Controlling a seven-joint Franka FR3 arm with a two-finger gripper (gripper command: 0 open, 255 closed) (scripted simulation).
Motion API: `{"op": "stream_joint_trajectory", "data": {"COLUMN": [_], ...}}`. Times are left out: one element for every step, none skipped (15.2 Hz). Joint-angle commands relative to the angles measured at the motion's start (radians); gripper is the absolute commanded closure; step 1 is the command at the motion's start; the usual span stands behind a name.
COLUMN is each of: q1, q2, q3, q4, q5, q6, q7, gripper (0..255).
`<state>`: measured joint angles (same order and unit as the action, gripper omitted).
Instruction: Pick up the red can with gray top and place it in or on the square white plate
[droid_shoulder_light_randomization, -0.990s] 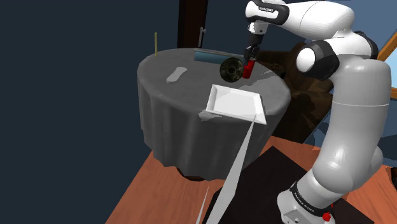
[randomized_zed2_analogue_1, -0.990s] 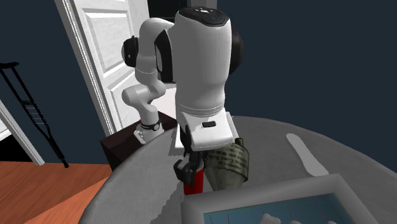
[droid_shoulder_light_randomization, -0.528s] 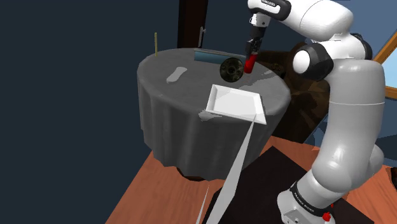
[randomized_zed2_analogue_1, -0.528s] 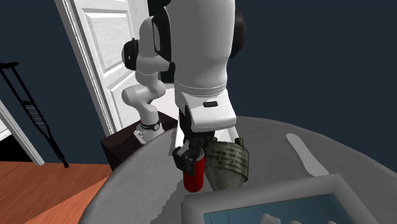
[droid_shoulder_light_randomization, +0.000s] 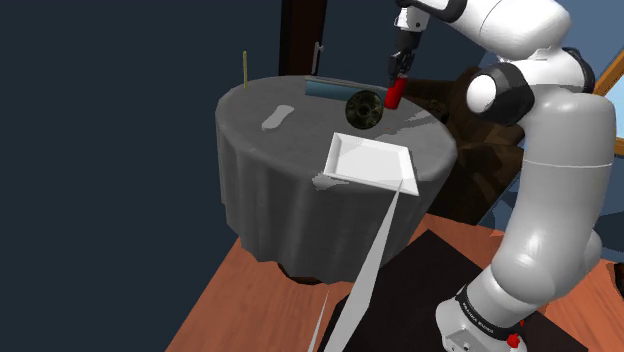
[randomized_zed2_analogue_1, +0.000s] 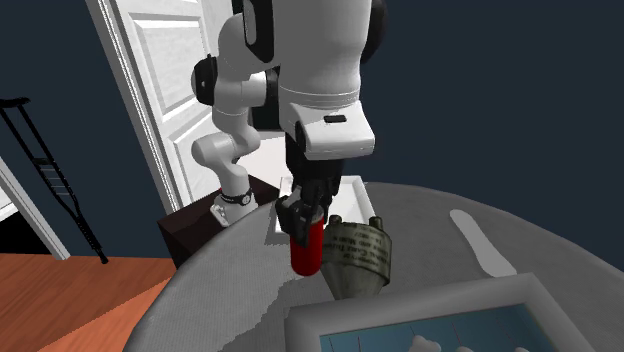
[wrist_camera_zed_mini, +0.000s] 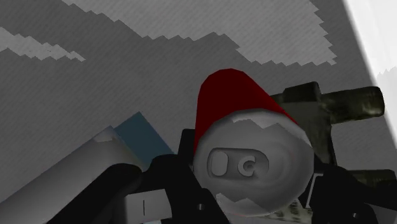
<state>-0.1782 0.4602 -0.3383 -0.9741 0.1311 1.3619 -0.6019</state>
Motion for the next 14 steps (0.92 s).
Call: {"op": "stream_joint_trajectory", "data": {"q1": [0.061,0.084,0.105,0.124,0.142,0.159,0.174,0.188,0.202,0.215,0.226,0.237,0.248,0.258], "q2": [-0.117,-0.163,-0.205,-0.245,-0.283,-0.32,-0.355,-0.389,-0.421,-0.452,-0.482,-0.511,-0.538,-0.565], "q3": [-0.002,0.001,0.006,0.012,0.019,0.027,0.036,0.045,0.055,0.066,0.078,0.09,0.102,0.115], "q4": [-0.178,-0.239,-0.294,-0.345,-0.392,-0.436,-0.477,-0.515,-0.551,-0.585,-0.617,-0.647,-0.675,-0.702], "q5": [-0.035,-0.049,-0.063,-0.076,-0.088,-0.099,-0.11,-0.119,-0.128,-0.135,-0.142,-0.147,-0.152,-0.155], "q6": [0.063,0.081,0.096,0.109,0.119,0.128,0.136,0.142,0.147,0.15,0.153,0.155,0.157,0.157], "q7": [0.032,0.051,0.071,0.092,0.113,0.135,0.157,0.18,0.203,0.226,0.25,0.273,0.296,0.32], "gripper": [255,255,255,255,255,255,255,255,255,255,255,255,255,255]}}
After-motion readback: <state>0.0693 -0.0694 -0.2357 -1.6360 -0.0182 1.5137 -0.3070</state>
